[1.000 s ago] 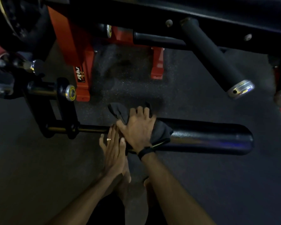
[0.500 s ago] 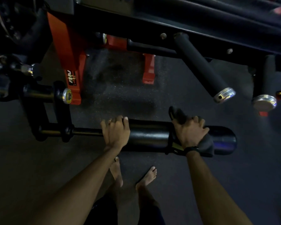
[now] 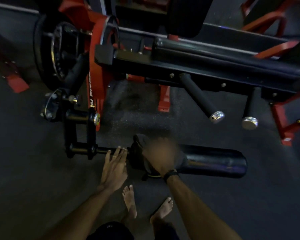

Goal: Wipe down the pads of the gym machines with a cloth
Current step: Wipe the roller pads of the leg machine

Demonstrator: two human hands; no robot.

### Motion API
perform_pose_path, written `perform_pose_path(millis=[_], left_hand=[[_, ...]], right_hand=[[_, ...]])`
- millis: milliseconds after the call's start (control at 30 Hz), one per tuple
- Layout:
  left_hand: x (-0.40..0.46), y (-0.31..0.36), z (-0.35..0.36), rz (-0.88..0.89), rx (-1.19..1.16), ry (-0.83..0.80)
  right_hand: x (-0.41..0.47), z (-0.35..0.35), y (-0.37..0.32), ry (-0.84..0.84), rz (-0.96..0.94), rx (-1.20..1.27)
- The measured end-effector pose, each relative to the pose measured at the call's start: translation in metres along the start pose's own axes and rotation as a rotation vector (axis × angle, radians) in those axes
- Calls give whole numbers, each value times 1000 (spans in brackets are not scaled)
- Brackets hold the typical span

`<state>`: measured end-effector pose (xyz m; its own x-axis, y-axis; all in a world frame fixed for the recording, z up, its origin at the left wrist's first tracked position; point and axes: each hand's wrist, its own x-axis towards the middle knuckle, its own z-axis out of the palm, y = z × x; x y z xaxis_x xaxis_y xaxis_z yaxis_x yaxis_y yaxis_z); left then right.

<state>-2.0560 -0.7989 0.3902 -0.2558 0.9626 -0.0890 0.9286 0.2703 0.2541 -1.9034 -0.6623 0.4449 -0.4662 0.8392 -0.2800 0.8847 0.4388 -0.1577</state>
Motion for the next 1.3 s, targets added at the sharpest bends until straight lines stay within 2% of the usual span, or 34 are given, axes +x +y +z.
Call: perform_pose_path(millis=[67, 167, 367, 533, 733, 1000, 1133, 1300], left_hand=[[15, 12, -11, -6, -48, 15], [41, 48, -26, 113, -82, 37], [64, 163, -42, 436, -145, 107], [66, 250, -63, 546, -242, 150], [61, 338, -79, 588, -329, 210], [25, 491, -83, 663, -389, 322], [22, 552, -86, 694, -406, 392], [37, 590, -103, 653, -360, 425]], right_hand=[[-16, -11, 23, 133, 92, 72], [-32, -33, 55, 319, 206, 88], [-78, -74, 120, 530, 418, 91], [-118, -103, 176, 710, 492, 101], [-174, -144, 240, 895, 498, 33], [-277, -212, 365, 1107, 281, -291], [-319, -233, 413, 1196, 284, -325], [-326, -248, 444, 1213, 276, -308]])
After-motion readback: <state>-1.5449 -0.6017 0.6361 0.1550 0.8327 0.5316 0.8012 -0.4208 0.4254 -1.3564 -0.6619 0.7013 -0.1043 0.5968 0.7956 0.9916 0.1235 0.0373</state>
